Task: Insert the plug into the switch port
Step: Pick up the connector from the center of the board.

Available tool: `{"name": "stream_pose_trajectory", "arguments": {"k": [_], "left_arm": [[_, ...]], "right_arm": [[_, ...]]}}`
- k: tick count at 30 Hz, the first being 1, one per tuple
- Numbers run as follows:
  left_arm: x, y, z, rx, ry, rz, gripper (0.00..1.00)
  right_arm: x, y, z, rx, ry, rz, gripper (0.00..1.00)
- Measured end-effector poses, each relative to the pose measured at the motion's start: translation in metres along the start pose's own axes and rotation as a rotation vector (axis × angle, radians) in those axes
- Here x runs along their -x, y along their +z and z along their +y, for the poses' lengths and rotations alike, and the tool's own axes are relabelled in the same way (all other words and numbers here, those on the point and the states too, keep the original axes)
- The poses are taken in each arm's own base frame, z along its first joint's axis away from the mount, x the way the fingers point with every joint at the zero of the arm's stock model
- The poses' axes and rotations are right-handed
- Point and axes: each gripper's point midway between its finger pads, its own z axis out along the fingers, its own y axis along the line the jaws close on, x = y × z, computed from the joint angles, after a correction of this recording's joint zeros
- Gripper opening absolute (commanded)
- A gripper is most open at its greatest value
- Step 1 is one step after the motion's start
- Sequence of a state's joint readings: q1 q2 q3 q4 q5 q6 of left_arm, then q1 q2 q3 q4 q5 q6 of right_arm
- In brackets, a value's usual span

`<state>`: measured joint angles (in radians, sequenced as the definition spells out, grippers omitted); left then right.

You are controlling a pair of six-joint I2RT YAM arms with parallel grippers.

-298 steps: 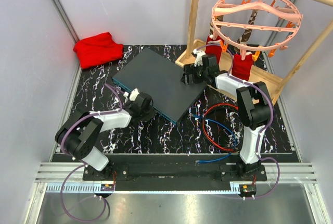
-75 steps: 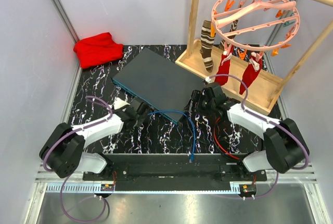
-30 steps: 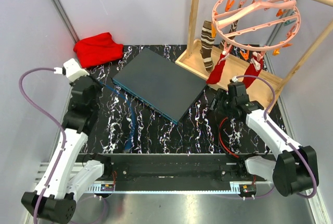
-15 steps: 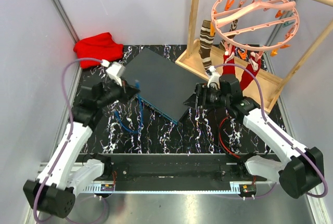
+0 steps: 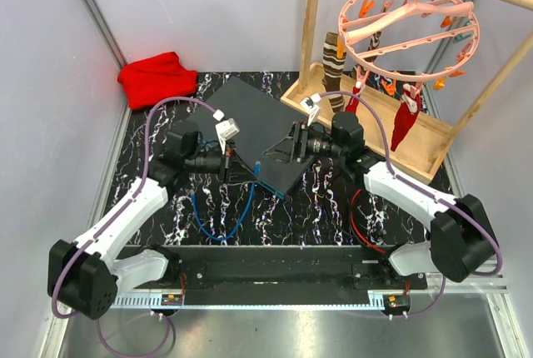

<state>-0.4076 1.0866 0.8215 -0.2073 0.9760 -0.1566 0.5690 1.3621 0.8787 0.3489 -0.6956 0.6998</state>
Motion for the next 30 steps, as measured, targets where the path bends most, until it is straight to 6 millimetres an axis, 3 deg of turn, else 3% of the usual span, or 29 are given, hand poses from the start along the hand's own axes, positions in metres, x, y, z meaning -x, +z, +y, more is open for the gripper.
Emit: {"name": "stream_pose_trajectory", "arguments": {"k": [4, 12, 16, 19, 20, 21, 25, 28, 30], "left_arm": [[-0.005, 0.005, -0.003, -0.039, -0.022, 0.023, 0.00], [0.003, 0.007, -0.009, -0.082, -0.002, 0.001, 0.00], [0.005, 0.009, -0.009, -0.089, -0.004, -0.006, 0.00], [0.006, 0.009, -0.010, -0.098, -0.011, -0.007, 0.01], [0.006, 0.009, -0.011, -0.101, -0.018, -0.006, 0.08], [0.006, 0.009, -0.012, -0.104, -0.028, -0.004, 0.31], [0.003, 0.010, -0.004, -0.049, -0.027, -0.019, 0.61], [-0.003, 0.004, 0.007, 0.097, 0.030, -0.067, 0.67], [-0.004, -0.002, 0.004, 0.188, 0.115, -0.117, 0.67]], "right_arm": [[-0.010, 0.006, 0.013, 0.082, -0.011, 0.044, 0.62], [-0.017, 0.008, 0.038, 0.206, -0.061, 0.079, 0.47], [-0.024, 0.011, 0.039, 0.222, -0.053, 0.095, 0.27], [-0.028, 0.013, 0.036, 0.220, -0.048, 0.102, 0.03], [-0.028, 0.013, 0.035, 0.217, -0.050, 0.100, 0.00], [-0.028, 0.013, 0.034, 0.214, -0.052, 0.096, 0.00], [-0.030, 0.014, 0.025, 0.159, -0.019, 0.083, 0.00], [-0.028, 0.010, 0.015, 0.056, 0.029, 0.054, 0.00], [-0.025, 0.004, 0.010, -0.023, 0.065, 0.031, 0.00]]}}
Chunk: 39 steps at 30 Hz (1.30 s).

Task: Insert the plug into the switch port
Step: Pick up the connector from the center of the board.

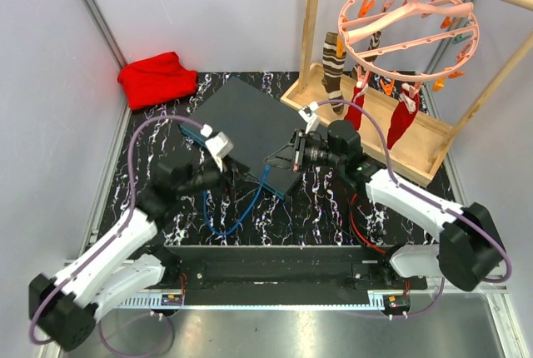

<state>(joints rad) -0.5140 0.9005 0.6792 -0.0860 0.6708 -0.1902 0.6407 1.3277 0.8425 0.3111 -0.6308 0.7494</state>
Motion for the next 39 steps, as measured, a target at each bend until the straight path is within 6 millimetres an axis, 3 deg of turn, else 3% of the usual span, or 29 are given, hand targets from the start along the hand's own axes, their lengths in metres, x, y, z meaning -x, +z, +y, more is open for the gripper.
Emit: {"name": "stream_pose_trajectory", "arguments": {"k": [6, 12, 17, 22, 27, 34, 39], "left_arm": [[0.012, -0.011, -0.005, 0.160, 0.199, -0.207, 0.72], [0.004, 0.015, 0.011, 0.282, 0.235, -0.203, 0.70], [-0.009, 0.040, 0.014, 0.324, 0.250, -0.147, 0.59], [-0.004, 0.051, 0.012, 0.332, 0.250, -0.164, 0.35], [0.001, 0.056, 0.010, 0.330, 0.247, -0.185, 0.33], [-0.007, 0.066, 0.010, 0.327, 0.240, -0.160, 0.39], [-0.009, 0.065, 0.015, 0.362, 0.226, -0.157, 0.32]], "right_arm": [[0.004, -0.015, -0.015, -0.179, 0.128, -0.058, 0.00], [-0.003, -0.021, -0.038, -0.311, 0.214, -0.068, 0.00], [-0.007, -0.023, -0.047, -0.366, 0.242, -0.076, 0.00], [-0.006, -0.023, -0.050, -0.388, 0.251, -0.093, 0.00], [-0.004, -0.023, -0.052, -0.401, 0.256, -0.108, 0.00], [-0.002, -0.023, -0.053, -0.412, 0.261, -0.123, 0.00], [-0.002, -0.023, -0.053, -0.414, 0.263, -0.125, 0.00]]}}
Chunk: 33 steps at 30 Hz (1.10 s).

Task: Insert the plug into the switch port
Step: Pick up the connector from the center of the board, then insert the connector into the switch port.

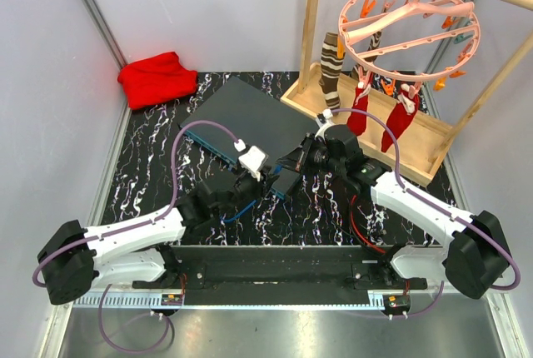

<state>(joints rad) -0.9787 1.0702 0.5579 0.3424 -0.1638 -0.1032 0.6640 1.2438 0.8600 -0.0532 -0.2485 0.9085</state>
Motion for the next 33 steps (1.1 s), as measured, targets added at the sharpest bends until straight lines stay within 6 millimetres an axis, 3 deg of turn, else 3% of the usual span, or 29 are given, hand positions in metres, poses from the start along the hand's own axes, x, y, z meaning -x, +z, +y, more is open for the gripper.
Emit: {"name": "stream_pose_trajectory", "arguments": {"k": [4, 7, 10, 11, 12, 15, 16, 20, 22, 26, 33], "left_arm": [[0.000, 0.001, 0.000, 0.006, -0.005, 0.005, 0.19], [-0.001, 0.003, -0.003, 0.002, -0.009, 0.008, 0.00], [-0.002, 0.003, -0.003, 0.006, -0.019, 0.010, 0.00], [-0.002, 0.003, -0.003, 0.008, -0.022, 0.010, 0.00], [-0.001, 0.003, -0.003, 0.009, -0.025, 0.010, 0.00], [-0.004, 0.001, -0.002, 0.014, -0.035, 0.014, 0.00], [-0.007, 0.000, -0.001, 0.018, -0.039, 0.021, 0.00], [-0.033, -0.016, 0.007, 0.050, -0.064, 0.061, 0.00], [-0.050, -0.023, 0.013, 0.073, -0.069, 0.096, 0.00], [-0.085, -0.034, 0.023, 0.119, -0.079, 0.175, 0.00], [-0.124, -0.036, 0.032, 0.180, -0.080, 0.287, 0.00]], "right_arm": [[0.001, 0.000, 0.000, -0.001, 0.002, -0.004, 0.00], [0.001, 0.000, 0.000, -0.002, 0.004, -0.005, 0.00], [0.002, 0.000, -0.001, -0.006, 0.005, -0.009, 0.04], [0.002, 0.000, -0.001, -0.005, 0.005, -0.011, 0.12], [0.002, 0.000, -0.001, -0.005, 0.005, -0.011, 0.27], [0.002, 0.001, -0.001, -0.006, 0.006, -0.011, 0.46], [0.002, 0.001, -0.002, -0.010, -0.006, -0.015, 0.58], [0.010, 0.001, -0.010, -0.025, -0.063, -0.037, 0.79], [0.021, -0.001, -0.019, -0.042, -0.105, -0.061, 0.88], [0.052, -0.003, -0.048, -0.105, -0.210, -0.114, 0.97], [0.095, 0.012, -0.112, -0.249, -0.403, -0.109, 1.00]]}}
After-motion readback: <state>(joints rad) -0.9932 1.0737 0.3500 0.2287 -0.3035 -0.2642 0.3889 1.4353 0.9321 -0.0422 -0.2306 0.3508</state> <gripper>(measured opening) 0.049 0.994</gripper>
